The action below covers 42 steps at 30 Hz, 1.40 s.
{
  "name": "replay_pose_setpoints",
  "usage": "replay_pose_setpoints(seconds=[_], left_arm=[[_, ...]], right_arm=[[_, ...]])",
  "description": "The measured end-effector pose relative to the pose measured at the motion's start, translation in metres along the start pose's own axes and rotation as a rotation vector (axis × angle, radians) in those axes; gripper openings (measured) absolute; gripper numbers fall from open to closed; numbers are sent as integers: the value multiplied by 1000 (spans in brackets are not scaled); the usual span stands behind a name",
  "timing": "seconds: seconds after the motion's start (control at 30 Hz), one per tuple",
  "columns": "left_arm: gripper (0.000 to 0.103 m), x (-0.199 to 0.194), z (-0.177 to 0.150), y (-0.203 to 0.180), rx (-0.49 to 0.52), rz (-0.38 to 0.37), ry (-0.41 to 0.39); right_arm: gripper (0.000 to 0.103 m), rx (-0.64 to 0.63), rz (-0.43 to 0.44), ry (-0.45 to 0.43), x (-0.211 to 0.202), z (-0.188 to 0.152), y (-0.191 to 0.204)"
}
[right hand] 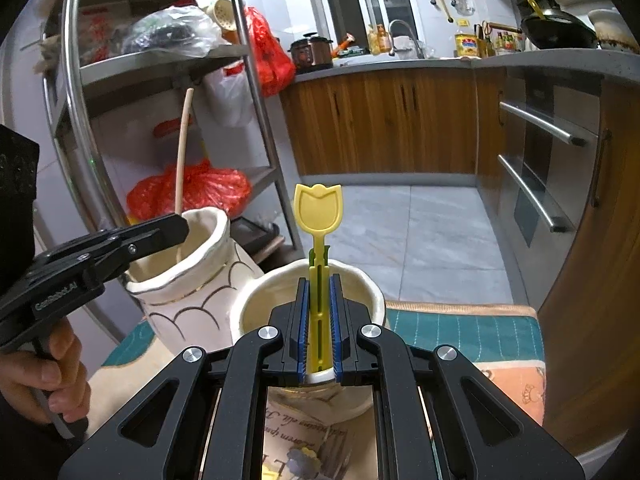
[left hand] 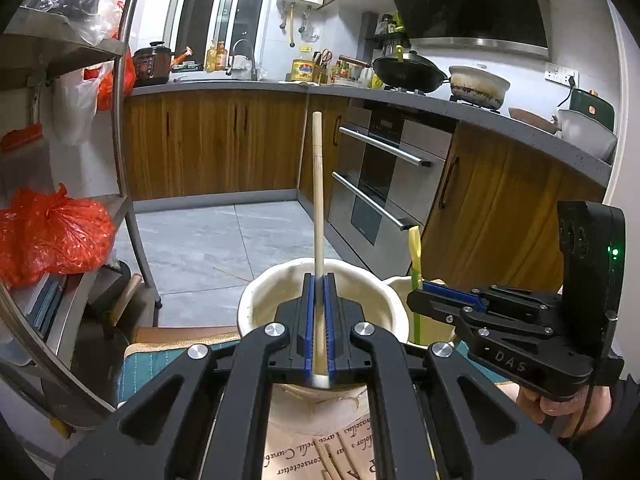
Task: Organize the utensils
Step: 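Put the chopstick in the tall pot while the right tool drops the spoon in the small pot, then open both tools and move them back down toward the remaining utensils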
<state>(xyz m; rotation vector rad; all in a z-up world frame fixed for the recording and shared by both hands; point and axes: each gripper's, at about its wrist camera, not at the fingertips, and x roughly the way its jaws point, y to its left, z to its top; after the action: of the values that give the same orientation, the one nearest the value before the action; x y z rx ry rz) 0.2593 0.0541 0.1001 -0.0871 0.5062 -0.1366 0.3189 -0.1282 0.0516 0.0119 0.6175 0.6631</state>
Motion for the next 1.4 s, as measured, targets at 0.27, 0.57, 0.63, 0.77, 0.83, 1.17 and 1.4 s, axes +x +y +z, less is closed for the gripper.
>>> replay_pose_setpoints(seconds=[0.27,0.57,0.63,0.77,0.83,1.17,1.4], left_arm=[[8,-3,0,2,8,11,-9],[35,-29,1,4,32,24,-67],[36,-40,0,5,39,32,-86],[39,-64,-7,11,8,49,-110],[39,-71,-12,12,3,52,-108],[40,-79,-61,14,-18,64,31],[40,-72,-98,8,-25,38,160]], right_arm=[[16,-2,6,-28,-10,0,0],[17,-14,-9,-69,-36,0,-8],[18,-7,-22,-70,-45,-3,-14],[21,16,-40,-61,-56,-10,-23],[23,37,-37,-51,-63,-17,-26],[28,48,-52,35,-80,-49,-24],[28,55,-70,110,-83,-78,-25]])
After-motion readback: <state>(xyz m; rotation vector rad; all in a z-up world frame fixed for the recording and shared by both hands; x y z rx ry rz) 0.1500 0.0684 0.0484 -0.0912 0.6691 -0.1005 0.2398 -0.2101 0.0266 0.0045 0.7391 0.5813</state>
